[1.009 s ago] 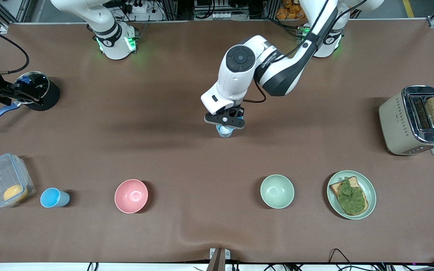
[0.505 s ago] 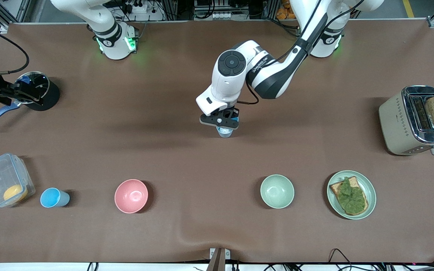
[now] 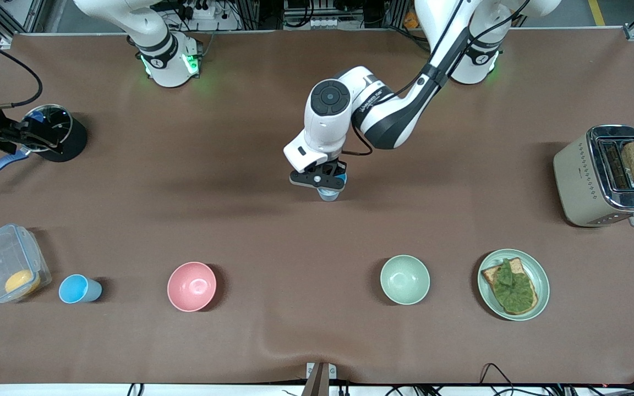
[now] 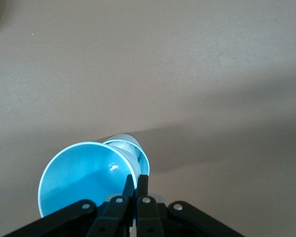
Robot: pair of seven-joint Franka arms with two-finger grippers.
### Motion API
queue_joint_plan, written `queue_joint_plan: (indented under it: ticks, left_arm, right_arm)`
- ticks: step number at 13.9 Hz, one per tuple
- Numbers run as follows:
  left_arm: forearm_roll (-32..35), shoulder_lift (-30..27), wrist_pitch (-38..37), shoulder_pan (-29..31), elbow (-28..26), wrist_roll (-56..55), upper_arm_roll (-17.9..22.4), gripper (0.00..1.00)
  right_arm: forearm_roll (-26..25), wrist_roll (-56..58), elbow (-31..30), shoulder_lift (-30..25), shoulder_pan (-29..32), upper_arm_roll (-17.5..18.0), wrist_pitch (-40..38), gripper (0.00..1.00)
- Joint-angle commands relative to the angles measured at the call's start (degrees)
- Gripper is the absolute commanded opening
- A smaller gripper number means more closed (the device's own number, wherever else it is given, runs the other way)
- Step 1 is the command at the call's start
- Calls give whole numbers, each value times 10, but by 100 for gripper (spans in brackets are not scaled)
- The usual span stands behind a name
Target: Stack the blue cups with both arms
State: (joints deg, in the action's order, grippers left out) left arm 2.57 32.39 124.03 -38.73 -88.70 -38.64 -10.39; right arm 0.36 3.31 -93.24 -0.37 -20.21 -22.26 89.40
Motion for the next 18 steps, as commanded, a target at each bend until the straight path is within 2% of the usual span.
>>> queue_joint_plan:
  ticks: [1, 14, 15, 16, 17, 18]
  left_arm:
    - [16, -1, 6, -13, -5, -26, 6, 0]
    - [50, 12, 7, -18, -10, -44, 6, 1]
    - [50, 13, 7, -17, -10, -44, 6, 33]
    - [50, 12, 7, -17, -9, -44, 6, 52]
    - [49, 11, 7, -17, -9, -43, 6, 60]
    - [48, 11, 7, -17, -6, -43, 6, 61]
  right_arm:
    - [-6, 48, 2, -9, 3, 2, -2, 100]
    - [-6, 47, 1, -6, 1, 5, 1, 100]
    - [-6, 47, 1, -6, 0, 4, 2, 100]
    - [-4, 47, 2, -5, -1, 4, 1, 100]
    - [-4, 47, 1, -5, -1, 4, 1, 100]
    - [-4, 47, 1, -5, 0, 3, 1, 100]
